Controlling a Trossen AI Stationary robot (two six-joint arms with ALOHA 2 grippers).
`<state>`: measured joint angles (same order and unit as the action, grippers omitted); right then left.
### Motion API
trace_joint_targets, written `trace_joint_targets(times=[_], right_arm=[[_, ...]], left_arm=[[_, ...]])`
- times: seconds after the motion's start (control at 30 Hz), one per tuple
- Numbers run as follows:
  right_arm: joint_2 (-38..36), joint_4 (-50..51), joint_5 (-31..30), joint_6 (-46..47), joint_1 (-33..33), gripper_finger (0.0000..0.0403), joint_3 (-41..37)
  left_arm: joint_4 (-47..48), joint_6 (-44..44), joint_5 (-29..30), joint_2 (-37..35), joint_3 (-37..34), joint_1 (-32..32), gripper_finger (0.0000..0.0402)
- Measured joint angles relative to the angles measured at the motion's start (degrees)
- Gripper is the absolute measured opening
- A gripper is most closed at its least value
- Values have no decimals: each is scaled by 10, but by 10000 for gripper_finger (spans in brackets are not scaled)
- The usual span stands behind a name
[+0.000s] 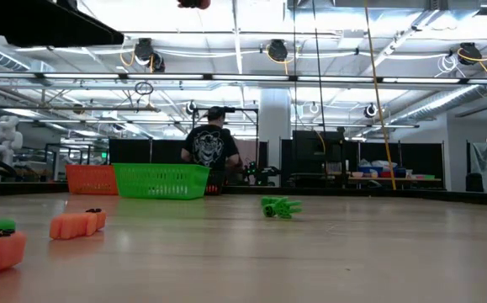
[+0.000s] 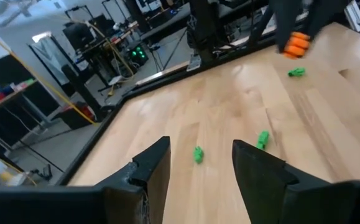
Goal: Sort Halloween decoration
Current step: Put the orange skeleton toy into the black bin
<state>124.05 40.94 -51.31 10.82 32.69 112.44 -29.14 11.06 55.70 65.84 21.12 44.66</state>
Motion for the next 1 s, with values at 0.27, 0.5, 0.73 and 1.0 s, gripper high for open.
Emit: trace_joint_targets(times=[0.27,0.5,0.73,1.0], right_arm=[[0,-62,66,95,3,13,0],[0,-112,126,140,5,13,0],[0,-108,119,138,3,13,-19],[0,-110,79,114,-55,13,-72]], left_arm=[[48,-113,-2,0,0,0,171],[57,-160,-63,0,0,1,171],[57,-198,-105,0,0,1,171],[62,-197,-110,0,0,1,171]])
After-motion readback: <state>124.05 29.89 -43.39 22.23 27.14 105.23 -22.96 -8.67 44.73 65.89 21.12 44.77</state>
